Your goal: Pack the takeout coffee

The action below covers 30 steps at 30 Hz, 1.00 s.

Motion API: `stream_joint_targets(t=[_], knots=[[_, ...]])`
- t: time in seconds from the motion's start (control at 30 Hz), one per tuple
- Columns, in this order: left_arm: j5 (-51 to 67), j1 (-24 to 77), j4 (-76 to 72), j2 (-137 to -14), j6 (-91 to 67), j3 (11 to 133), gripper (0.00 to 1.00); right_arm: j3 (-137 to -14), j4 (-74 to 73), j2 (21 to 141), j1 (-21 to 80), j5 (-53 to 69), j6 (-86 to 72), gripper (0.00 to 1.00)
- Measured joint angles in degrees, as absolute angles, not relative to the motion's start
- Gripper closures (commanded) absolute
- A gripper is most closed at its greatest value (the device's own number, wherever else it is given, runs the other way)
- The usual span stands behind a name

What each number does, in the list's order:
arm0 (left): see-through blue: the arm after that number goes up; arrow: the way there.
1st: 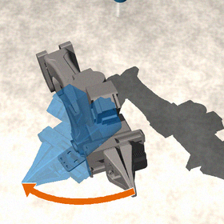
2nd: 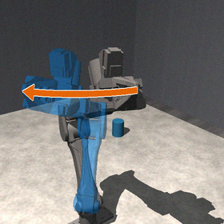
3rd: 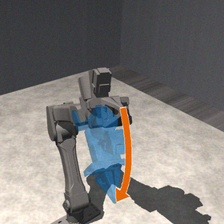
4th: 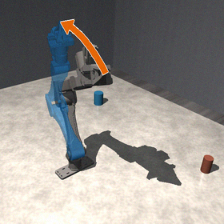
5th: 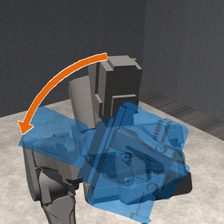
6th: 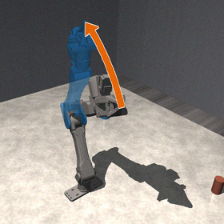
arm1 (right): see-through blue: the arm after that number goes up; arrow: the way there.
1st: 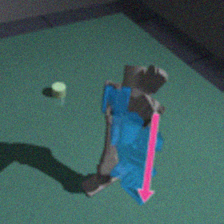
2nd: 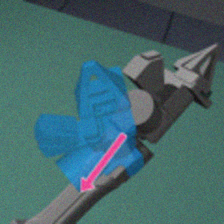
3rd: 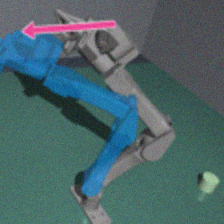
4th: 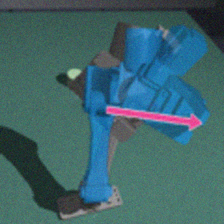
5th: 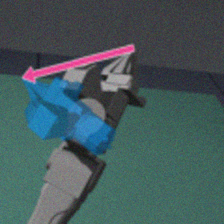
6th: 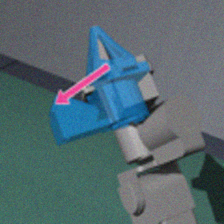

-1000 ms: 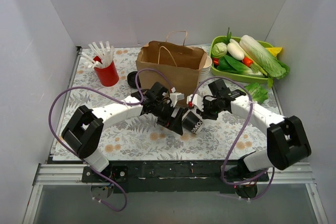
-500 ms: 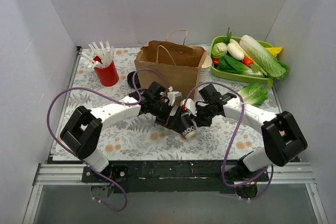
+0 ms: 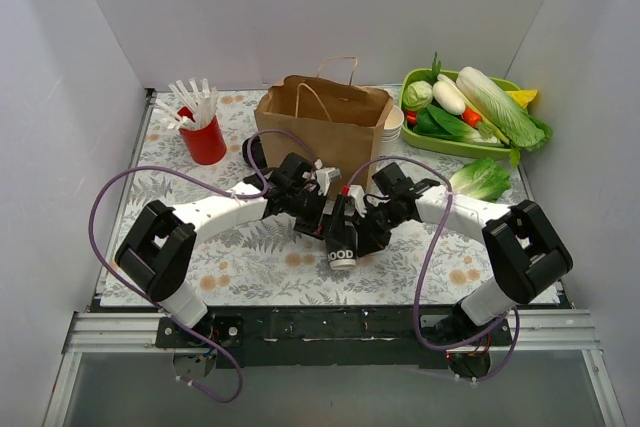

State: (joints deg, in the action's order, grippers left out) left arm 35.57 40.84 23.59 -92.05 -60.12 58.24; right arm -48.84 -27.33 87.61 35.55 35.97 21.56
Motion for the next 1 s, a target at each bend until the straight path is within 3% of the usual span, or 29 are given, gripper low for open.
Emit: stream_joint_targets(t=[0.53,0.87,1.0], knots=[[25.0,41.6,25.1,-90.7,-61.3,52.8,0.02,-50.3,-14.7,95.4,39.6,46.1,0.9,0.86],[18.4,43.2,25.4,-89.9,-62.9,53.0,0.04,-50.3,-13.6,95.4,39.6,43.6,-1.8,0.83],[15.9,44.0,25.2,-90.6,-64.0,53.0,0.06,-50.6,-16.0,95.2,39.0,41.7,-0.8,0.75]])
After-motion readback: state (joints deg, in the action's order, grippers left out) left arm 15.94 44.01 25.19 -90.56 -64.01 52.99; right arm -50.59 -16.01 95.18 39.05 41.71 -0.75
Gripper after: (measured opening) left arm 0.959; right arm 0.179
